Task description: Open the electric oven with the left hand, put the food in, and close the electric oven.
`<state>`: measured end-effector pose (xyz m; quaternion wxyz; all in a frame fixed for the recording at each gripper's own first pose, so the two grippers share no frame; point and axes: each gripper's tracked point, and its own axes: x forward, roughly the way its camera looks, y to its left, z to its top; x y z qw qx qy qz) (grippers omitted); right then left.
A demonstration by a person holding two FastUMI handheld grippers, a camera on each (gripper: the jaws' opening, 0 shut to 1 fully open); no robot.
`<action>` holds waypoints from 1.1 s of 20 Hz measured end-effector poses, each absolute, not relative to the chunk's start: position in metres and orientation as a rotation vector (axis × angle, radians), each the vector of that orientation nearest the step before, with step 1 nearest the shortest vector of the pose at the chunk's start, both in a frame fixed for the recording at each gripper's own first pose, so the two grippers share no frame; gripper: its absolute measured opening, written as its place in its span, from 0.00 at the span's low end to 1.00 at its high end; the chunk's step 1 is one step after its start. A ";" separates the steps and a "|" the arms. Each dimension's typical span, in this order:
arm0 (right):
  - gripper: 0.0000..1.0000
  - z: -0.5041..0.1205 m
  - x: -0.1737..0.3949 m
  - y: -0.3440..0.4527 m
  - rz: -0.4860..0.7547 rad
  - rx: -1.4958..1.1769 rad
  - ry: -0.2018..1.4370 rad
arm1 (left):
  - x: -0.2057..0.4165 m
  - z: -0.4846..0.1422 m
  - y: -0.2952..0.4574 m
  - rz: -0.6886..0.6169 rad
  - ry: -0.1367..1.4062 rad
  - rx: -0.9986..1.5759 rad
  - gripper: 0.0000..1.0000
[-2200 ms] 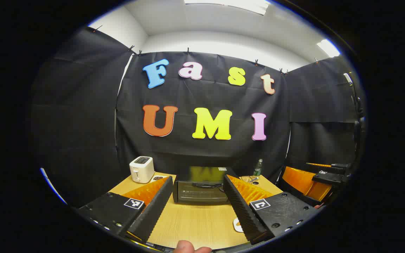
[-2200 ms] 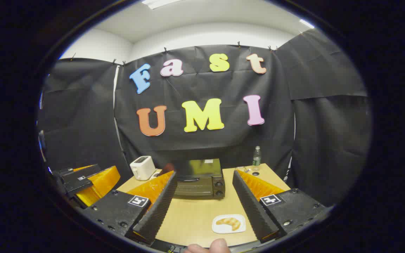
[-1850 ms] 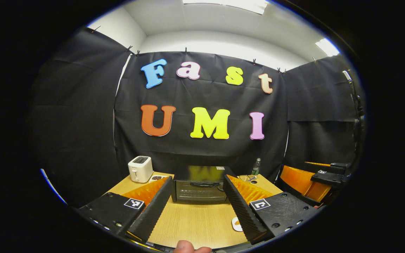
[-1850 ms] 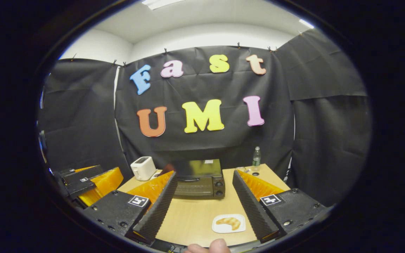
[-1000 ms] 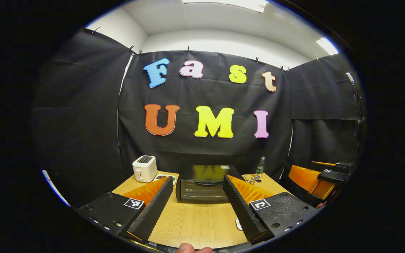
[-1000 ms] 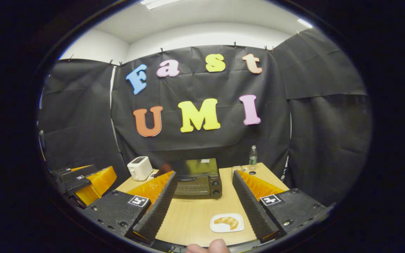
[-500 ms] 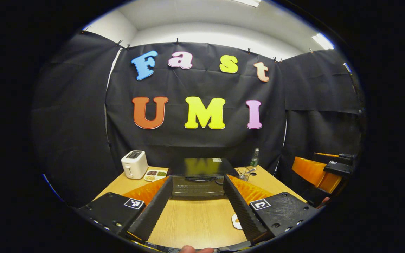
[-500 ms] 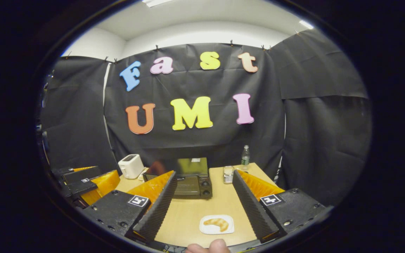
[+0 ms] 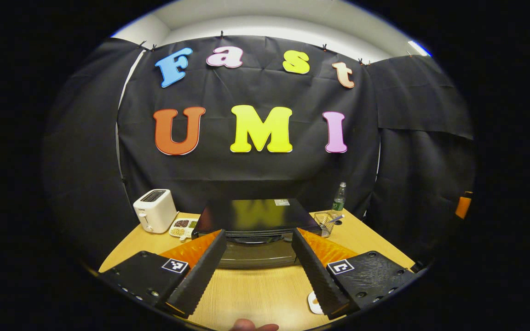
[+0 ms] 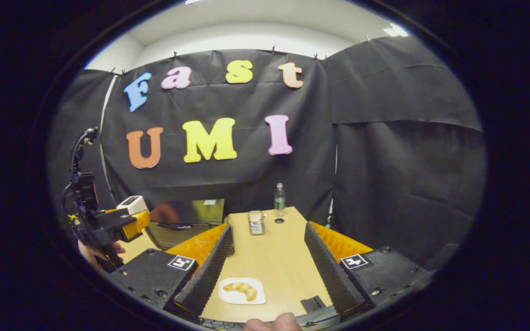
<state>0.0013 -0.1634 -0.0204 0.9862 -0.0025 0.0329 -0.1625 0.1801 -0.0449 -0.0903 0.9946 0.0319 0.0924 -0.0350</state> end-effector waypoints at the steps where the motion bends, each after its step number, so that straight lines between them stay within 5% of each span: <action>1: 1.00 -0.023 0.001 -0.170 -0.343 -0.002 0.078 | 0.194 -0.101 -0.047 -0.070 0.203 0.075 0.94; 17: 0.98 -0.060 0.032 -0.203 -0.373 0.033 0.210 | 0.318 -0.188 -0.031 0.020 0.349 0.098 0.94; 18: 0.98 -0.061 0.033 -0.202 -0.369 0.040 0.216 | 0.321 -0.189 -0.030 0.021 0.352 0.092 0.84; 19: 0.99 -0.063 0.034 -0.202 -0.367 0.045 0.220 | 0.324 -0.190 -0.030 0.017 0.347 0.089 0.95; 22: 0.99 -0.066 0.035 -0.200 -0.369 0.058 0.224 | 0.319 -0.194 -0.030 0.009 0.348 0.080 0.97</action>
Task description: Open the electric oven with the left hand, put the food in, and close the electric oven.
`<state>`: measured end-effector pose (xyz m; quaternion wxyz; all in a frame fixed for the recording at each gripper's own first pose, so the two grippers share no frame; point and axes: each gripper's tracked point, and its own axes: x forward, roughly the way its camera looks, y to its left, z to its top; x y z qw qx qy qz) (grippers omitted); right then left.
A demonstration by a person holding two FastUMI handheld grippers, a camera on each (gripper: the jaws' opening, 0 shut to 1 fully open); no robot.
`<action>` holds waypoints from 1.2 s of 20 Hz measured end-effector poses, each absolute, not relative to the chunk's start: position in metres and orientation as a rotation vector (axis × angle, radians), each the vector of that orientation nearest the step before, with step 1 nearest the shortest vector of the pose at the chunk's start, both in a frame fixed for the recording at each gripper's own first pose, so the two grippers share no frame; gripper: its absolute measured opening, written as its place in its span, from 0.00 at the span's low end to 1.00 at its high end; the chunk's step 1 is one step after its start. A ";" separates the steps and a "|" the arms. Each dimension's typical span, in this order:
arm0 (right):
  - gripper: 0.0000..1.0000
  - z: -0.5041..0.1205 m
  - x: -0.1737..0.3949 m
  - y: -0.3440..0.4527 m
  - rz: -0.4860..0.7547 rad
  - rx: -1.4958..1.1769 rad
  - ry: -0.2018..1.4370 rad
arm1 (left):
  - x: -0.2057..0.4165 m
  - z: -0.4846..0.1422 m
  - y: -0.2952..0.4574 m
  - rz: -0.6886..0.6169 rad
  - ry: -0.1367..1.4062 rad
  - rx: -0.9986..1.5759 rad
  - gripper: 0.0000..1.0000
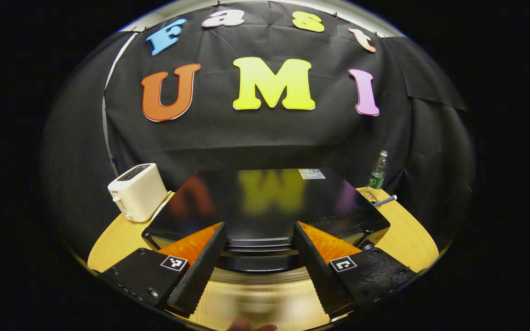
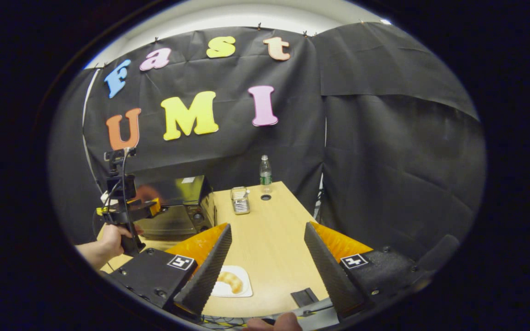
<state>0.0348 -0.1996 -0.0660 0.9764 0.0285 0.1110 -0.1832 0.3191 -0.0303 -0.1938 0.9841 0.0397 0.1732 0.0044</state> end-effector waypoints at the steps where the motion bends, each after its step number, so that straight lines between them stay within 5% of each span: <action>1: 1.00 -0.066 0.034 -0.198 -0.367 0.060 0.221 | 0.316 -0.194 -0.033 0.004 0.346 0.080 0.97; 14: 0.99 -0.064 0.016 -0.184 -0.365 0.080 0.197 | 0.254 -0.210 -0.035 -0.012 0.429 0.067 0.97; 18: 0.97 -0.071 0.012 -0.176 -0.355 0.073 0.207 | 0.208 -0.285 -0.032 -0.015 0.671 0.010 0.96; 24: 0.97 -0.097 0.011 -0.170 -0.337 0.039 0.274 | 0.170 -0.338 -0.031 -0.017 0.784 -0.014 0.96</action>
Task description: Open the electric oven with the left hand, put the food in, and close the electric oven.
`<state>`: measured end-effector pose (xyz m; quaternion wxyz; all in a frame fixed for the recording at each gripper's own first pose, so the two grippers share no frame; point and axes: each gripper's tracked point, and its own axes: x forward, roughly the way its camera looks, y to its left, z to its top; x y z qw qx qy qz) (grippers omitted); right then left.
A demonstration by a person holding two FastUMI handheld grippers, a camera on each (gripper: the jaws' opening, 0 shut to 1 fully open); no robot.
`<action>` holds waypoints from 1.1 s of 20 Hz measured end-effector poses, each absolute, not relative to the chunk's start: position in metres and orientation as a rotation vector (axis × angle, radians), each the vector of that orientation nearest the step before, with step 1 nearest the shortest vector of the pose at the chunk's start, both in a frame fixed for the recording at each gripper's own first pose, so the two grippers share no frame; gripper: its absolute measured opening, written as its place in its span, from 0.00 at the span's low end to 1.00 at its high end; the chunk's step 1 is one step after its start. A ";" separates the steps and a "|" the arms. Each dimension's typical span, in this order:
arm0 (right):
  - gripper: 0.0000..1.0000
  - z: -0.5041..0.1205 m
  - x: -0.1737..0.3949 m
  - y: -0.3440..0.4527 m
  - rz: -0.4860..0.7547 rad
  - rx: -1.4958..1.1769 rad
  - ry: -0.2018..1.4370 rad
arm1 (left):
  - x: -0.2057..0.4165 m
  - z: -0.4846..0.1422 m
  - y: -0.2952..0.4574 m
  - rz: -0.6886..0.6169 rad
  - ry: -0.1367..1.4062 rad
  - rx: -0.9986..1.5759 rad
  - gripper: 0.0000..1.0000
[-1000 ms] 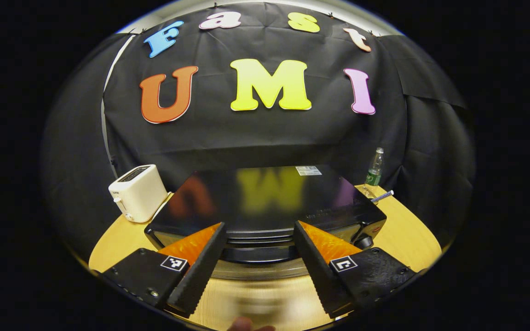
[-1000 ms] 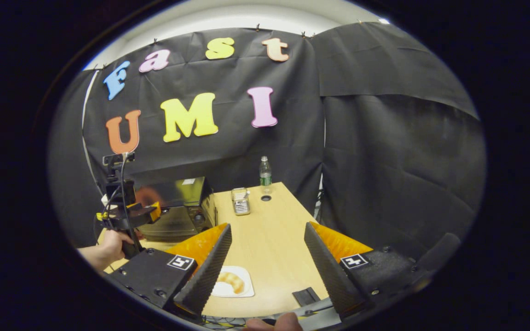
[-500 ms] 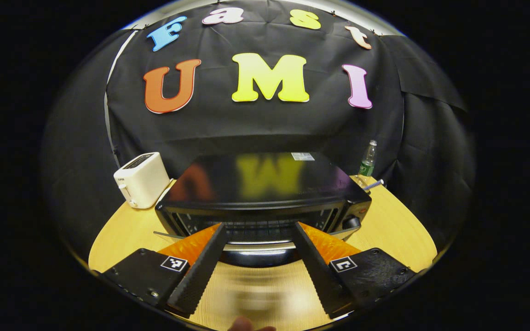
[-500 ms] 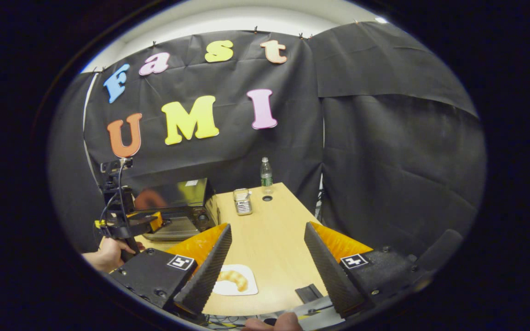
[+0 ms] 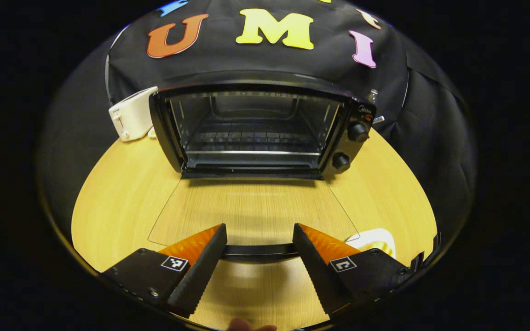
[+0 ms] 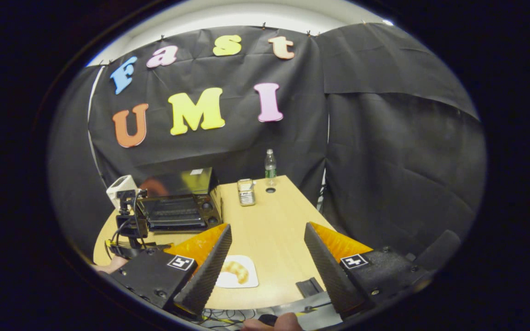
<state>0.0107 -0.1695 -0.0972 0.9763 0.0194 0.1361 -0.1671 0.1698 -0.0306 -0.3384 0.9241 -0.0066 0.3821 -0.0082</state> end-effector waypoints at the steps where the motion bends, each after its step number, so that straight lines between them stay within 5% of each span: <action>1: 0.97 -0.106 0.011 -0.167 -0.324 0.034 0.302 | 0.165 -0.348 -0.030 -0.017 0.809 -0.018 0.96; 13: 0.97 -0.196 0.028 -0.139 -0.118 0.008 0.544 | 0.167 -0.339 -0.031 -0.028 0.772 -0.014 0.95; 22: 0.97 -0.255 0.063 -0.150 0.015 -0.123 0.648 | 0.138 -0.245 -0.024 -0.006 0.565 0.004 0.95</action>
